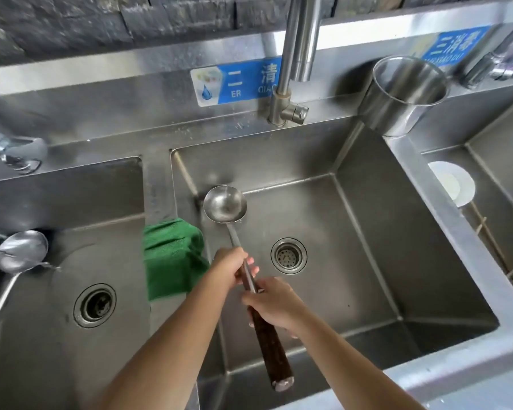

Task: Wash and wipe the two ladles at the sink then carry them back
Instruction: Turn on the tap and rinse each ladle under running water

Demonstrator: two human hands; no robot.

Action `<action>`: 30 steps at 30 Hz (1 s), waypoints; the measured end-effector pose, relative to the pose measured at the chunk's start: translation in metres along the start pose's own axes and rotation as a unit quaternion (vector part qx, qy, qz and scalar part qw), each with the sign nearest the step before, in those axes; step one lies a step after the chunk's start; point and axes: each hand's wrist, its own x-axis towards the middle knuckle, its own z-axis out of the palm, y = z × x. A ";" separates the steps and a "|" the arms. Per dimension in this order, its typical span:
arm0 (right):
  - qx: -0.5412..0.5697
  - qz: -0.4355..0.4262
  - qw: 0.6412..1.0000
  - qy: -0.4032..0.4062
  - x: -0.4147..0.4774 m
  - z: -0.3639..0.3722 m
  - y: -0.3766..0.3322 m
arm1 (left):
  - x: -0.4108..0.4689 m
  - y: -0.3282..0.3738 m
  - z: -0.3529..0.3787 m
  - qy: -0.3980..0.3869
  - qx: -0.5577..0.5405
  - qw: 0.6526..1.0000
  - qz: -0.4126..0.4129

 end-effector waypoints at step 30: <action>-0.198 -0.062 0.974 0.095 0.027 0.032 -0.038 | -0.031 0.005 -0.025 0.054 0.337 0.914 0.219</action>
